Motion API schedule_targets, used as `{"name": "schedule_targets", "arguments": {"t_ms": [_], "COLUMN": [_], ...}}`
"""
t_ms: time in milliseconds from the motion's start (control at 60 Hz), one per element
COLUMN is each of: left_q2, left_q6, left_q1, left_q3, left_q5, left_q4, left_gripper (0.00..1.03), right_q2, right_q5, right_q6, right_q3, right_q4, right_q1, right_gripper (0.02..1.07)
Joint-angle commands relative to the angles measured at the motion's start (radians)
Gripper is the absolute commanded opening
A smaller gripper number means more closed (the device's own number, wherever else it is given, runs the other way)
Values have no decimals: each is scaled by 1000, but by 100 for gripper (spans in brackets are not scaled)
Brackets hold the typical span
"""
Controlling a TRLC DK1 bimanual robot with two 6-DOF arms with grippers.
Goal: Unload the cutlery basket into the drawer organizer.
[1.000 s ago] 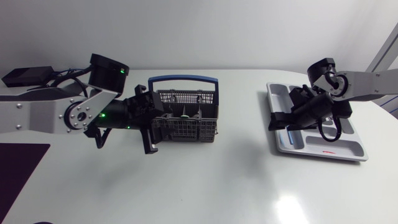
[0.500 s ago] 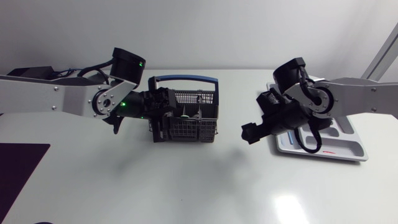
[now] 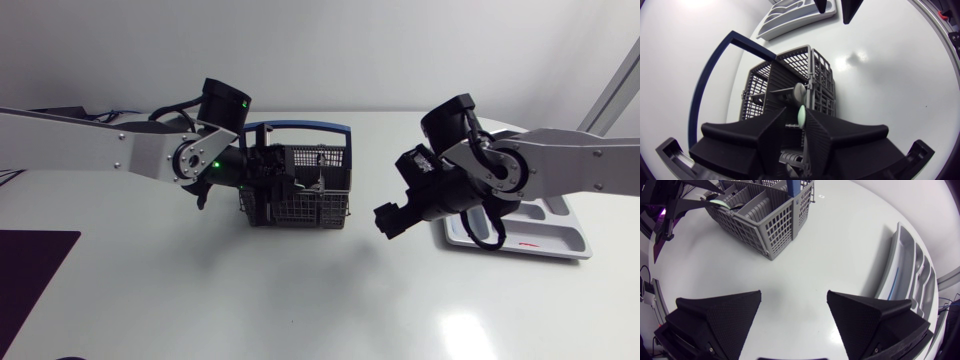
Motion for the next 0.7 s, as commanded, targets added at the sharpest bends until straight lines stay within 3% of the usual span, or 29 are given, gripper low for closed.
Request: {"name": "schedule_targets", "arguments": {"t_ms": [0,117,383,683], "left_q2": [38,43,-1,-207], "left_q6": [41,56,67,18], "left_q1": [-13,-20,-14,-19], "left_q3": [36,55,124,132], "left_q5": [-14,-36,-45,-43], "left_q4": [-16,-23,-108,-198], "left_gripper": [16,3,3,3], "right_q2": [-11,-14,-39,-105], "right_q5": [13,13,13,13], "right_q6": [-11,-17,-53,-88], "right_q3": [-36,-41,-44,-64], "right_q4": [9,10,5,7], "right_q1": [3,5,42,72], "right_gripper": [97,97,97,97]}}
